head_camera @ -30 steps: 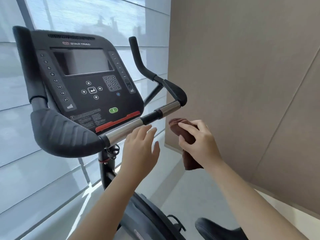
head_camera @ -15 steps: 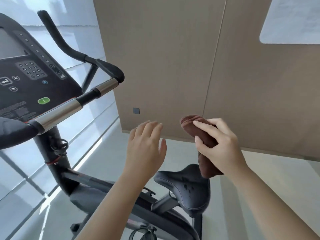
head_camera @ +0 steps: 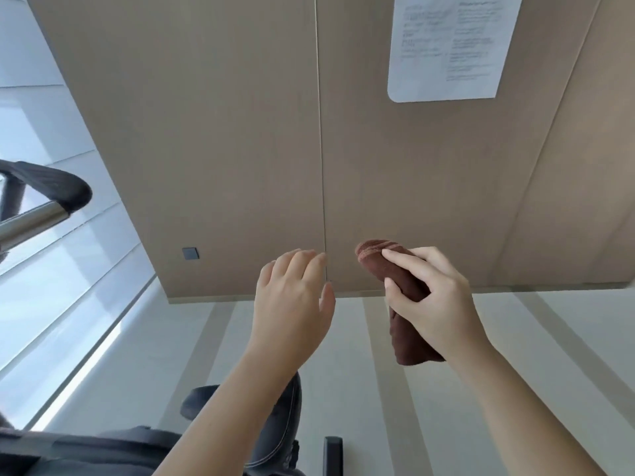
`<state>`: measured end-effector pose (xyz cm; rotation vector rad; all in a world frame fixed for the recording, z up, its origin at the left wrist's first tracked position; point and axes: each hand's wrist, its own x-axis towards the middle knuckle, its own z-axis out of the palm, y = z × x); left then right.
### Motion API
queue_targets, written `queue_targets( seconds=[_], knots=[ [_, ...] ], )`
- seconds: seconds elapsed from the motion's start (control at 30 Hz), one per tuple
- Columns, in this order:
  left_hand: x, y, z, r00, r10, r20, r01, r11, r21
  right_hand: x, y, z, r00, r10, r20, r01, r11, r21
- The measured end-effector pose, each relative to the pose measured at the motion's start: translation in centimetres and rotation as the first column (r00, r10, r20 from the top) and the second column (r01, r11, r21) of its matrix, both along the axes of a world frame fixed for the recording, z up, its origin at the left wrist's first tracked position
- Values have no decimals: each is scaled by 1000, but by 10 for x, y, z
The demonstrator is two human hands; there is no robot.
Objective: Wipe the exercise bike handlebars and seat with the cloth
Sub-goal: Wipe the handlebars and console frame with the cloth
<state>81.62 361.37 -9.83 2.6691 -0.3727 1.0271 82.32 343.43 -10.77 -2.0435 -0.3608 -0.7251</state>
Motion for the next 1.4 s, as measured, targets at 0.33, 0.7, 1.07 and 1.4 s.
queue_targets(
  seconds=[0.33,0.7,1.07,1.4],
  knots=[
    [75,-173,7,999,-32,21,32,999,-9,63,-172,11,998,41,-41,-38,997,65],
    [160,-216,3,1000,-8,26,7,999,43,154,-213,11,998,17,57,-18,1000,17],
    [303,-141,-11,990,121,71,-120,993,-21,321,-131,7,982,169,84,-163,984,-71],
    [391,13,-1,891,451,51,-449,892,-45,466,33,20,877,465,117,-454,884,-110]
  ],
)
